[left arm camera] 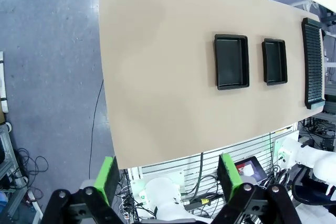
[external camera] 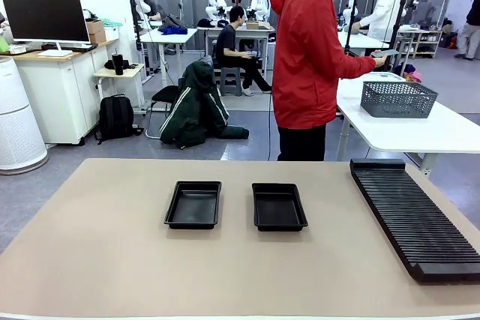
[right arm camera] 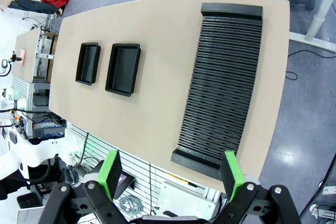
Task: Inspect and transfer BCBs to ESD trays.
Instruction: Pick up the Blank PCB from the PCB Rack and place it in the left ESD tray.
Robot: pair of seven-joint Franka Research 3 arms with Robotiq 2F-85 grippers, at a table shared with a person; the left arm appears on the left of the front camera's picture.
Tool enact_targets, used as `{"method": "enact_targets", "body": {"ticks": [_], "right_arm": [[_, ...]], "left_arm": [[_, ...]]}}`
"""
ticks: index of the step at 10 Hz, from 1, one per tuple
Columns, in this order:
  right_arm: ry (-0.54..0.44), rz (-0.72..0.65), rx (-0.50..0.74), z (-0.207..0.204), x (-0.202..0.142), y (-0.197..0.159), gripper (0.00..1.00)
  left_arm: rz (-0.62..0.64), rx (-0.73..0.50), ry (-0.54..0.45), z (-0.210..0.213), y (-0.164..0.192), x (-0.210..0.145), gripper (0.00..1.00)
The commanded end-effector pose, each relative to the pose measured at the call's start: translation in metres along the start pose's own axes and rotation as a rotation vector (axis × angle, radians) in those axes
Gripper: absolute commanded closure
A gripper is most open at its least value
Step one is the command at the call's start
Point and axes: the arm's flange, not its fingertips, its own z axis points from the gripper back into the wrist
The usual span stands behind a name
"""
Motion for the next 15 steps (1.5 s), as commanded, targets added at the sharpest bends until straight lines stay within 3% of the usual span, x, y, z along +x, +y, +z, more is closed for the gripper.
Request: {"method": "enact_targets", "body": {"ticks": [1, 15], "right_arm": [[-0.001, 0.000, -0.001, 0.0008, -0.0013, 0.0007, 0.00], [-0.001, 0.000, -0.001, 0.0008, -0.0013, 0.0007, 0.00]], "left_arm": [[0.001, 0.003, 0.001, 0.0003, 0.0003, -0.0003, 0.00], [0.001, 0.003, 0.001, 0.0003, 0.0003, -0.0003, 0.00]]}}
